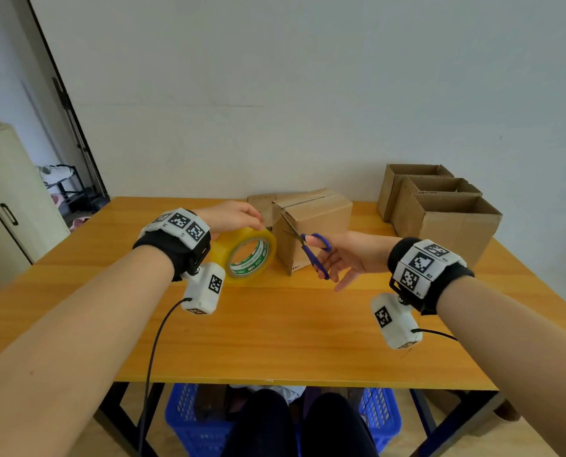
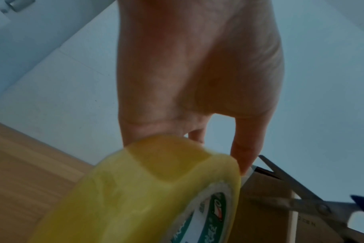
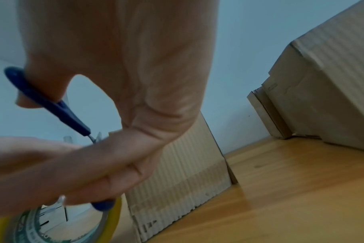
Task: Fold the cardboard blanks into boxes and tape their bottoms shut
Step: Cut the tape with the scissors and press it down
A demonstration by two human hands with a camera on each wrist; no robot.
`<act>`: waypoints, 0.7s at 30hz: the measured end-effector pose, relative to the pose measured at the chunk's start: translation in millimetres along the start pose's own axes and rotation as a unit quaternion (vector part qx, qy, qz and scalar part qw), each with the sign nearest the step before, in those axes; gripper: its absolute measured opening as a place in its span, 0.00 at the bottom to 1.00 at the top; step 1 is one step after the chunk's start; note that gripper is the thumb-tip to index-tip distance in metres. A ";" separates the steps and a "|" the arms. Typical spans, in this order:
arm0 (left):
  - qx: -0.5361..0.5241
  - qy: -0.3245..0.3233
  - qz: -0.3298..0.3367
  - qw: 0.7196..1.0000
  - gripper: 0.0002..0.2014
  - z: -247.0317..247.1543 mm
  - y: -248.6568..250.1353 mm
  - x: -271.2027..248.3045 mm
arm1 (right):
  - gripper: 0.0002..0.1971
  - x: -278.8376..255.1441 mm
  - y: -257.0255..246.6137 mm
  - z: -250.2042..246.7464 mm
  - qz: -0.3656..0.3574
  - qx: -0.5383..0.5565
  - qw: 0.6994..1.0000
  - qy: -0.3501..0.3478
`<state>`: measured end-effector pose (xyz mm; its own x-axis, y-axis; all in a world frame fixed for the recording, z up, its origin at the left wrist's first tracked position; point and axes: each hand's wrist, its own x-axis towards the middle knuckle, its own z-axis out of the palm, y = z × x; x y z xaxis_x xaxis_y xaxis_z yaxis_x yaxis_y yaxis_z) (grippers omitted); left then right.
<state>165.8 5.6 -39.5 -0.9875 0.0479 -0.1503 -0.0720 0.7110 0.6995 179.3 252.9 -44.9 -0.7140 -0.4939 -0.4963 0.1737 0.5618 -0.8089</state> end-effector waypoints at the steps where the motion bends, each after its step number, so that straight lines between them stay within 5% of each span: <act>1: -0.001 0.000 0.001 1.000 0.16 0.0 -0.6 0.7 | 0.39 1.0 -2.0 0.7 -0.006 0.002 1.000 0.005; 21: 0.017 0.029 0.026 0.999 0.22 3.0 -3.0 1.4 | 0.25 10.1 -14.8 8.3 -0.108 0.017 0.992 0.062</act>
<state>165.1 5.6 -43.8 -0.9963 0.0449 -0.0736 -0.0173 0.7318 0.6813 175.1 234.1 -40.5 -0.8148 -0.5133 -0.2694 0.0290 0.4280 -0.9033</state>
